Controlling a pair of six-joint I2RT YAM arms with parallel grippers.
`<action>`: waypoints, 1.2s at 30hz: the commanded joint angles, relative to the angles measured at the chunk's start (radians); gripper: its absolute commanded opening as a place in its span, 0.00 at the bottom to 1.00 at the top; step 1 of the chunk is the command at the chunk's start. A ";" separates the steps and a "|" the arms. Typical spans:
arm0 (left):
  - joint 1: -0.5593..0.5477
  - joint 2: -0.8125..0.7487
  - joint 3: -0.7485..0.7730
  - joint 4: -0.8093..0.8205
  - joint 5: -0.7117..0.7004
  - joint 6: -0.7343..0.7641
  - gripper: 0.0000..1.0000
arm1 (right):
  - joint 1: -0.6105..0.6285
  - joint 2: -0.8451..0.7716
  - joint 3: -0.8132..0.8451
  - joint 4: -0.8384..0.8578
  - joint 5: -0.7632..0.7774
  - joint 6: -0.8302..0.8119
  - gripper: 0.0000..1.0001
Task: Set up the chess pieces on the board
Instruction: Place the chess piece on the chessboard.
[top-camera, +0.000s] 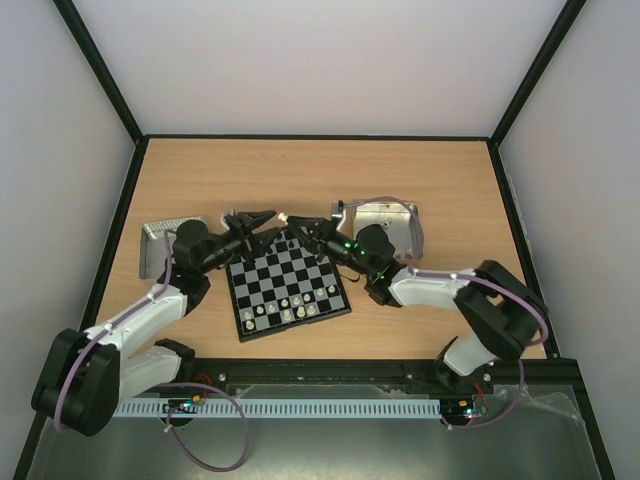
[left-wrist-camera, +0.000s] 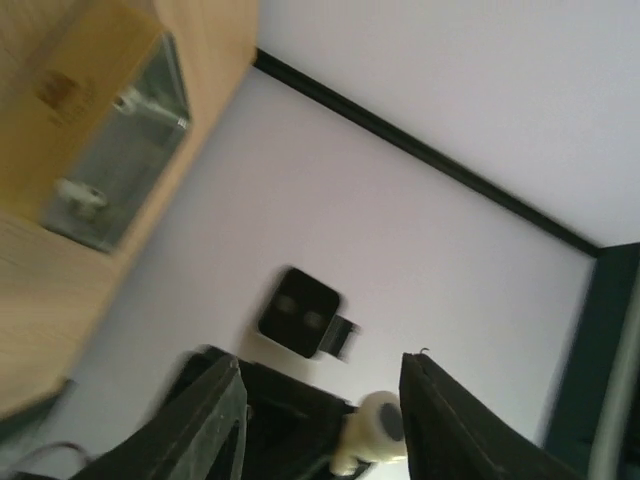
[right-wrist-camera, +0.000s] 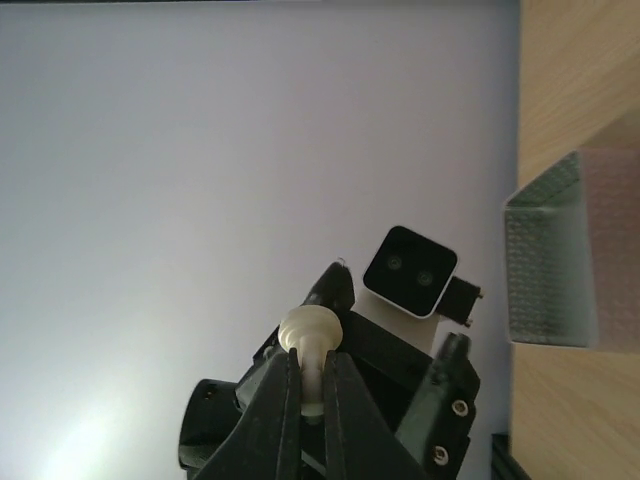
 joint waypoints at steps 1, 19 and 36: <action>0.015 -0.095 0.032 -0.349 -0.056 0.245 0.52 | -0.002 -0.158 0.040 -0.409 0.035 -0.233 0.02; 0.098 -0.266 0.295 -0.969 -0.555 1.286 0.76 | 0.045 -0.159 0.472 -1.980 0.291 -1.000 0.02; 0.101 -0.270 0.343 -1.007 -0.671 1.497 0.79 | 0.181 0.101 0.575 -2.027 0.204 -1.008 0.02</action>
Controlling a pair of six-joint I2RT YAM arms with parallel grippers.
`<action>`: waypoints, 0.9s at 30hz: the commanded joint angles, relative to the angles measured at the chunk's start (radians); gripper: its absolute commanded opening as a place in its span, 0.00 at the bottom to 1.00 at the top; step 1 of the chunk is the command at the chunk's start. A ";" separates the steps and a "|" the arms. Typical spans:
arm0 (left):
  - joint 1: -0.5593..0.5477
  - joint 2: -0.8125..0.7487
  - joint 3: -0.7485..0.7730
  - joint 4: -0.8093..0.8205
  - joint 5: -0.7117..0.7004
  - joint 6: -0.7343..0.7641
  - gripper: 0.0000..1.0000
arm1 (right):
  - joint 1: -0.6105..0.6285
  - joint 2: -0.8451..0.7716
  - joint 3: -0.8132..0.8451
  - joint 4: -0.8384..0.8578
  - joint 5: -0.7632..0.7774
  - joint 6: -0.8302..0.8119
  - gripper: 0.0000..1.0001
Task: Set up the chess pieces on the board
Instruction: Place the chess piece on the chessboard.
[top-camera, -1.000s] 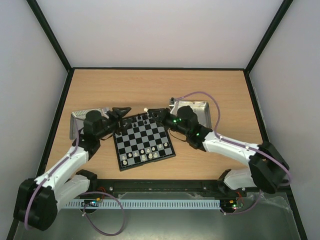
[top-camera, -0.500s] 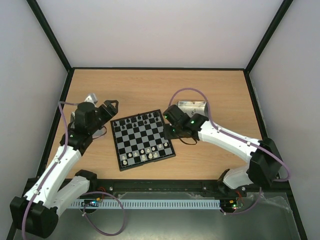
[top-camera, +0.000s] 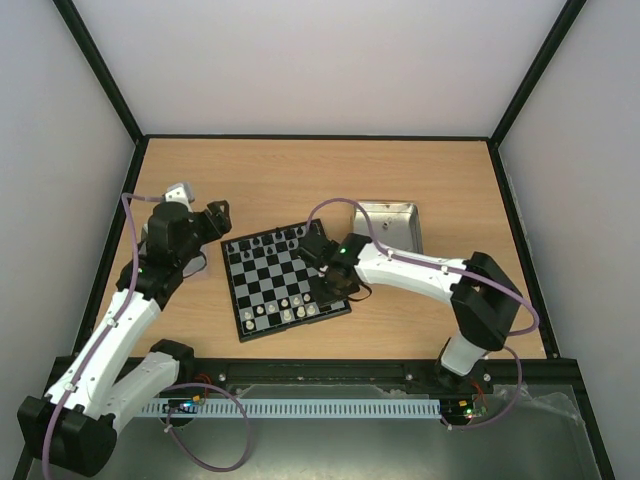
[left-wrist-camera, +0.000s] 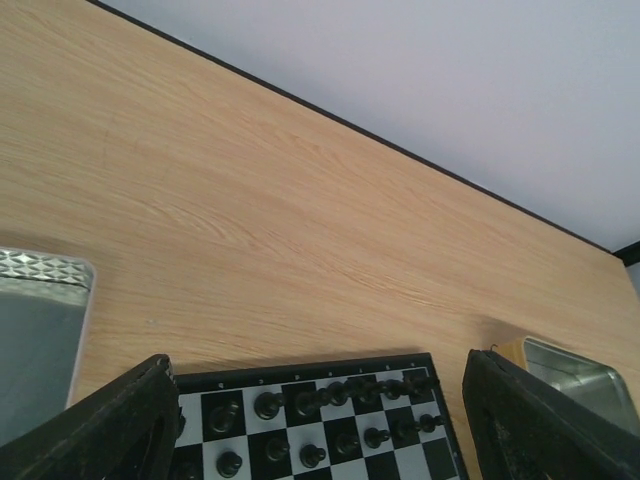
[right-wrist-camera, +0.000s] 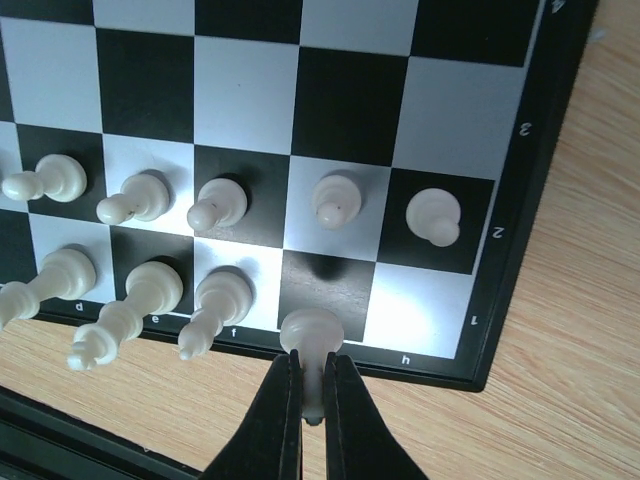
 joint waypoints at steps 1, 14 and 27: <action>0.009 -0.017 0.024 -0.019 -0.036 0.049 0.79 | 0.013 0.039 0.039 -0.031 -0.016 -0.006 0.02; 0.021 -0.043 0.008 -0.021 -0.040 0.050 0.81 | 0.021 0.119 0.063 -0.041 -0.019 -0.028 0.03; 0.028 -0.042 0.002 -0.018 -0.027 0.046 0.82 | 0.023 0.136 0.054 -0.057 0.020 -0.015 0.04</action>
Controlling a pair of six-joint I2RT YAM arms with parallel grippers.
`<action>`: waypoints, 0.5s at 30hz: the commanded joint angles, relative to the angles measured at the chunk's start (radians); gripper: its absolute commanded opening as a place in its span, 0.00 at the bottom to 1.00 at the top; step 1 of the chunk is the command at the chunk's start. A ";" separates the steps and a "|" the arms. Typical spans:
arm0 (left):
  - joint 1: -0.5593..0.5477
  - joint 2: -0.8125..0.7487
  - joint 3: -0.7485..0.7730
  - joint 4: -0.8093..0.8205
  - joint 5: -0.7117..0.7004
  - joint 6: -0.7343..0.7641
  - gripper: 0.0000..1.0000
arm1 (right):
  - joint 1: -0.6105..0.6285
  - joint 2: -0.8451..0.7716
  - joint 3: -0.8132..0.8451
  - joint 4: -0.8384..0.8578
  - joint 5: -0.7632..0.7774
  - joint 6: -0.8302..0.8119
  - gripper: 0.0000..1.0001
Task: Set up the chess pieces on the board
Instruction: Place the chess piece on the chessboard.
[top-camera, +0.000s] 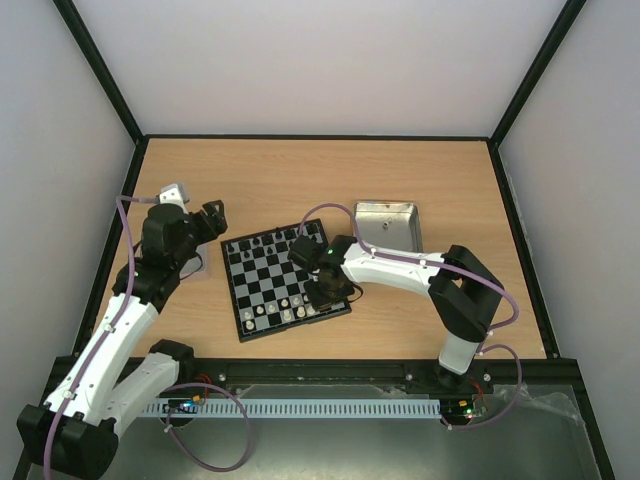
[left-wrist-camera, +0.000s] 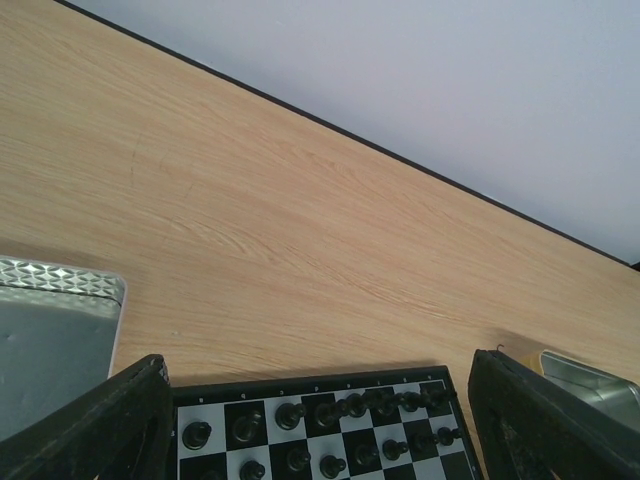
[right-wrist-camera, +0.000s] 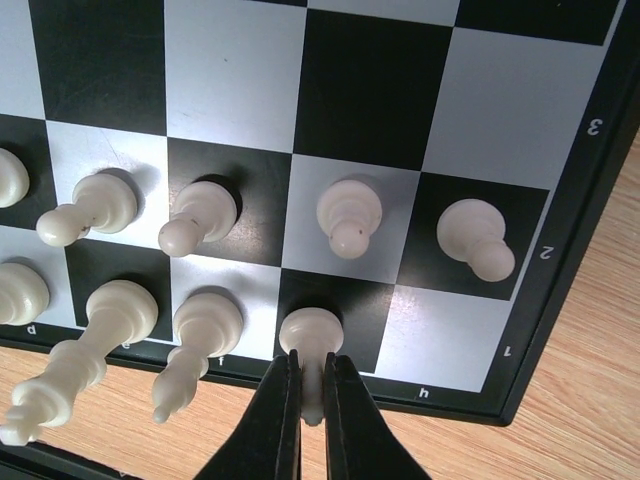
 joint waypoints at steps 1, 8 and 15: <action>0.007 -0.010 0.002 0.004 0.002 0.009 0.82 | 0.009 0.018 0.018 -0.048 0.038 0.002 0.04; 0.008 -0.009 0.002 0.006 0.013 0.007 0.82 | 0.010 0.006 0.042 -0.051 0.027 0.006 0.20; 0.011 -0.004 0.002 0.013 0.024 0.004 0.83 | 0.006 -0.072 0.083 -0.072 0.055 0.038 0.26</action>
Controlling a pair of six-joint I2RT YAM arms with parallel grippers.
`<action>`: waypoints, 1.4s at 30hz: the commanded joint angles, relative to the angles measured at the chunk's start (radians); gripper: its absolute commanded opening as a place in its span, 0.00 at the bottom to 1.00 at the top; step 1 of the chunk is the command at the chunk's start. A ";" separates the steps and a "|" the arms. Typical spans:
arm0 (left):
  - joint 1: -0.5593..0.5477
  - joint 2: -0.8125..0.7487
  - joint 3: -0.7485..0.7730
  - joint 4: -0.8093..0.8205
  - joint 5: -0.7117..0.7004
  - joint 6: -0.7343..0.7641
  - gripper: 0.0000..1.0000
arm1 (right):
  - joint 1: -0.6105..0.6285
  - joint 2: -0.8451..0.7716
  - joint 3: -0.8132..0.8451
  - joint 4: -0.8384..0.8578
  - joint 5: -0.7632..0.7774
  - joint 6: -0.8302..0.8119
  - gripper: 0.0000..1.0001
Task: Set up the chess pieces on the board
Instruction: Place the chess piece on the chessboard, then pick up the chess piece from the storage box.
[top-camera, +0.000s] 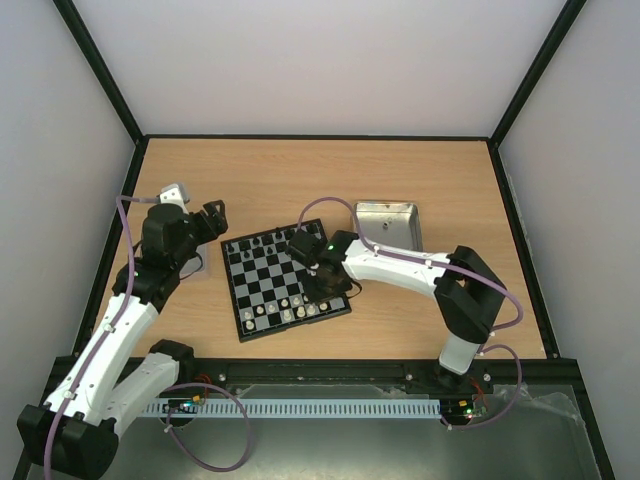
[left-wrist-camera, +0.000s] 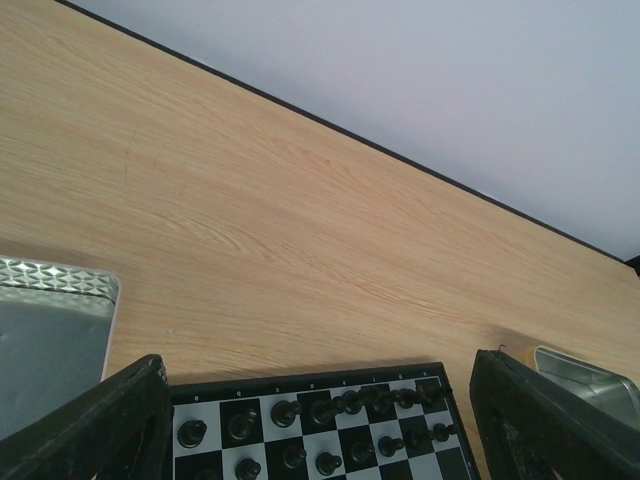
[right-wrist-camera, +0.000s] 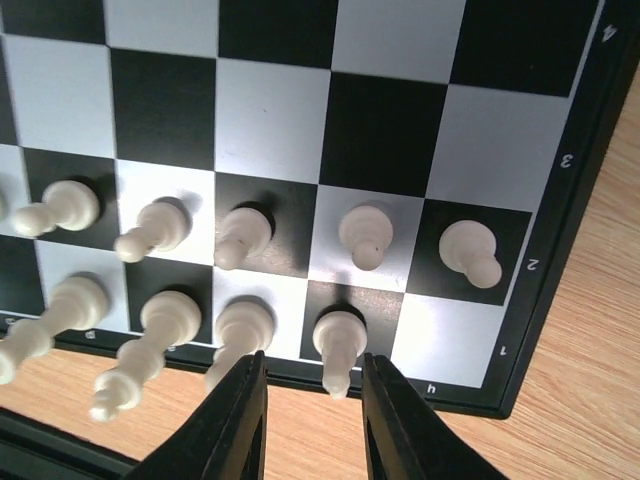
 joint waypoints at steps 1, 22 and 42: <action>0.009 -0.003 0.002 0.015 0.014 0.004 0.83 | 0.000 -0.083 0.041 -0.053 0.063 0.031 0.26; 0.018 0.031 -0.021 0.067 0.077 0.001 0.84 | -0.607 0.044 -0.030 0.397 0.356 0.125 0.47; 0.019 0.057 -0.024 0.085 0.111 -0.014 0.84 | -0.645 0.224 -0.005 0.507 0.393 0.124 0.31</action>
